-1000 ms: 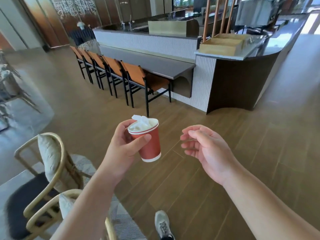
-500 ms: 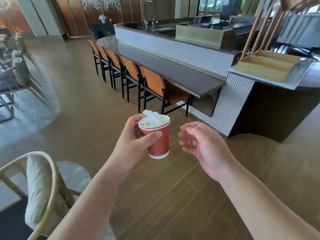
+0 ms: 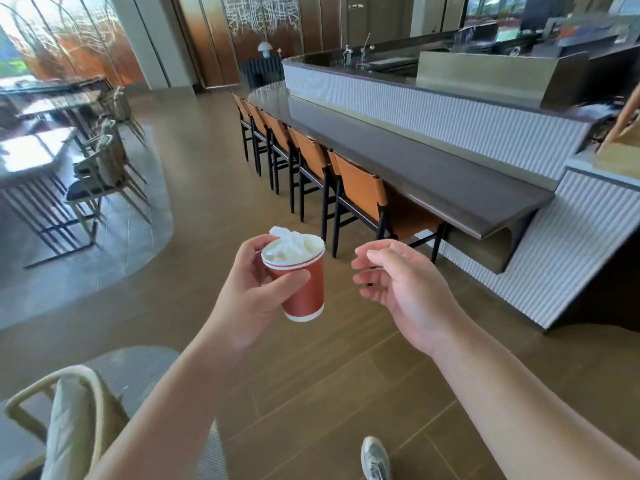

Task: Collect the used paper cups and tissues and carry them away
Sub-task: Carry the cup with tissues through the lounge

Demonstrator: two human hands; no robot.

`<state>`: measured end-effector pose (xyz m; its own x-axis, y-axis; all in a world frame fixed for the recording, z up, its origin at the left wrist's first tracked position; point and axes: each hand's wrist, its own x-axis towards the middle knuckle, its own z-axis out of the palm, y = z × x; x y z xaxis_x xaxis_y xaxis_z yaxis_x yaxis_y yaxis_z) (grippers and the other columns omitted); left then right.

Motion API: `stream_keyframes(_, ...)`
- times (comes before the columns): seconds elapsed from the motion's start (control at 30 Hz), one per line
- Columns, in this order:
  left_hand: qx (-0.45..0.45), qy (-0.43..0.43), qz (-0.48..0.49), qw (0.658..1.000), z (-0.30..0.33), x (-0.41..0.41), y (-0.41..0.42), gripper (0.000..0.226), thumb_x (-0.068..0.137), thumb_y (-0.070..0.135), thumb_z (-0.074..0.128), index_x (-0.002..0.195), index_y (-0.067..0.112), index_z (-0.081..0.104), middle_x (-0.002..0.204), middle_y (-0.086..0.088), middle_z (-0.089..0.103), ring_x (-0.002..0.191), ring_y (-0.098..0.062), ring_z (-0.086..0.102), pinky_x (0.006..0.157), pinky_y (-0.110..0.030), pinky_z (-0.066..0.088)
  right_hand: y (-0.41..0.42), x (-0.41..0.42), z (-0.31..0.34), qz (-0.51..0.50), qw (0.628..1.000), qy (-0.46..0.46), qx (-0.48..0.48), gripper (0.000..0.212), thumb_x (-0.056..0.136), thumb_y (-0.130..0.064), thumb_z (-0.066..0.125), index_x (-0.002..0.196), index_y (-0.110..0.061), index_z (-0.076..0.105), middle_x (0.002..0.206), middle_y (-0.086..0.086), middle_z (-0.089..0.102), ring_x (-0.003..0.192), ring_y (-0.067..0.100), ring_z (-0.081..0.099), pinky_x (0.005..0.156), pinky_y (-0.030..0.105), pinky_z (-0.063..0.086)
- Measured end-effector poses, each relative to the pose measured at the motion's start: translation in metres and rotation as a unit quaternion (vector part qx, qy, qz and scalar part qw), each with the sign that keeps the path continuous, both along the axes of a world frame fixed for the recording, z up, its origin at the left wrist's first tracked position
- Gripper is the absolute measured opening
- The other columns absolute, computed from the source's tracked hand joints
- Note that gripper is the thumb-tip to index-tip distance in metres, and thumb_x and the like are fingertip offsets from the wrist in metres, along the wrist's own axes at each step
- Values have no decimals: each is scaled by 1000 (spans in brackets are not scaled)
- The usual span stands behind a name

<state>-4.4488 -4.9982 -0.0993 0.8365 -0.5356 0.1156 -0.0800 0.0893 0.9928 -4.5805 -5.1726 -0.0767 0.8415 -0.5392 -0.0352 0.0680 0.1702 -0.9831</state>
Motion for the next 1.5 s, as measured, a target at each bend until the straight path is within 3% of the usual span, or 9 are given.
stream_keyframes(0.17,6,-1,25,1000,17,93,-87,75,54,34,87,123,25,58,102,16,76,95,-1,69,73,-15,54,-81,98,4,39,999,-6,35,18,95,-18,52,99,-17,69,87,0,71,82,16,66,74,32,52)
stream_keyframes(0.37,-4,-24,56,998,37,189,-149,62,67,20,82,122,25,56,98,20,76,89,4,70,69,-14,54,-153,207,26,68,997,-25,32,20,96,-14,49,100,-15,68,87,-1,71,78,14,66,72,30,53)
stream_keyframes(0.53,3,-25,90,996,35,251,-142,69,58,28,87,119,30,56,98,23,76,92,5,70,72,-12,53,-159,291,22,124,991,-16,39,20,96,-14,48,99,-15,68,85,-1,71,78,14,65,72,32,52)
stream_keyframes(0.7,-7,-12,133,991,18,343,-125,60,67,17,82,121,26,56,97,22,76,91,6,70,72,-10,52,-151,391,6,155,987,13,30,21,97,-15,48,102,-12,68,85,0,71,79,14,66,73,32,53)
stream_keyframes(0.77,-12,-4,140,990,9,385,-119,67,61,25,86,121,26,57,100,20,76,93,4,70,73,-11,52,-148,433,-5,166,985,29,25,20,96,-16,50,101,-13,69,86,0,71,79,15,66,73,31,54)
stream_keyframes(0.87,-25,12,146,989,-2,460,-117,73,57,35,85,123,25,57,103,18,76,96,2,70,75,-13,53,-148,505,-17,156,987,46,11,20,96,-16,50,102,-13,70,88,1,71,80,16,66,73,33,53)
stream_keyframes(1.17,-47,25,96,994,15,681,-104,77,58,36,85,128,25,56,104,17,76,97,0,69,76,-15,53,-123,741,17,138,990,29,-11,21,94,-18,49,100,-14,69,84,-2,71,77,13,67,69,30,53)
stream_keyframes(1.27,-56,29,93,994,18,734,-103,74,58,35,86,125,25,57,104,15,76,98,-3,69,76,-17,54,-113,790,20,152,988,15,-2,20,87,-21,52,97,-16,69,85,0,70,77,14,65,66,29,52)
stream_keyframes(1.5,-41,17,111,993,11,854,-110,69,58,34,86,120,28,59,100,18,76,94,0,70,74,-16,54,-127,905,12,147,989,18,11,19,95,-16,50,98,-16,69,87,1,70,78,16,65,71,32,52)
